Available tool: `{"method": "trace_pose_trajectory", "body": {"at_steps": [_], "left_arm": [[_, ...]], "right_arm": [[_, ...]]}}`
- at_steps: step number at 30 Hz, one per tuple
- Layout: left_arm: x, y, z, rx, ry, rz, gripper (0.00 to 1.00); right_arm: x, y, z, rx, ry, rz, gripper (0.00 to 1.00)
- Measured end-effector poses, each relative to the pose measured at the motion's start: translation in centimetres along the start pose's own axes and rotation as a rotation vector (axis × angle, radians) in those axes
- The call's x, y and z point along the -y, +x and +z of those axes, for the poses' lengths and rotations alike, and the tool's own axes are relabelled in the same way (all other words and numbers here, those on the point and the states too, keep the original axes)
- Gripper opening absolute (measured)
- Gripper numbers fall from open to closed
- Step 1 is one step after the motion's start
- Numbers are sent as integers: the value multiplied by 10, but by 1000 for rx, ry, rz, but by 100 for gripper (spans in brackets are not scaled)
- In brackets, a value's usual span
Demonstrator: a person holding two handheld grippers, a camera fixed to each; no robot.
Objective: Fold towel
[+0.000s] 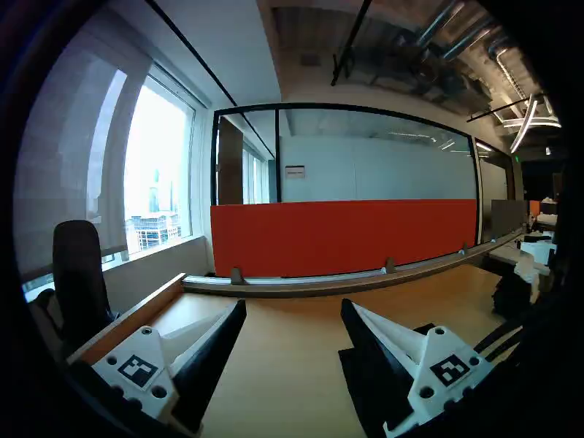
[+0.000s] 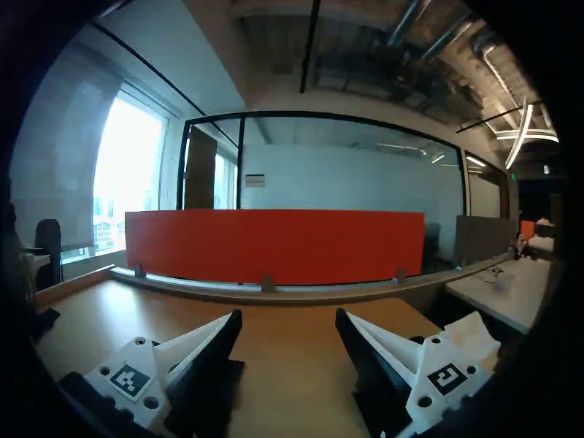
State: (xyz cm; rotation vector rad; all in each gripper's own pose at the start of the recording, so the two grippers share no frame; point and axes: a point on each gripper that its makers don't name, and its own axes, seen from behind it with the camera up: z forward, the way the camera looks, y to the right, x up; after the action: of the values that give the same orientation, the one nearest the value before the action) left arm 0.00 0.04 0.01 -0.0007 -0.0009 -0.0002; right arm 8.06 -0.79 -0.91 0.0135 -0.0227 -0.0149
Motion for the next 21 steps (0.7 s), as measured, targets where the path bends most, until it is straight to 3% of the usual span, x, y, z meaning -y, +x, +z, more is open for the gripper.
{"method": "trace_pose_trajectory", "body": {"at_steps": [11,15,21], "left_arm": [[-17,6,2,49,-55,14,96],[-30,2,1,80,-99,10,96],[-44,-7,-1,129,-168,46,96]], "right_arm": [[13,20,-5,43,53,-30,99],[23,21,-7,63,94,-51,99],[42,17,-11,121,178,-93,100]]}}
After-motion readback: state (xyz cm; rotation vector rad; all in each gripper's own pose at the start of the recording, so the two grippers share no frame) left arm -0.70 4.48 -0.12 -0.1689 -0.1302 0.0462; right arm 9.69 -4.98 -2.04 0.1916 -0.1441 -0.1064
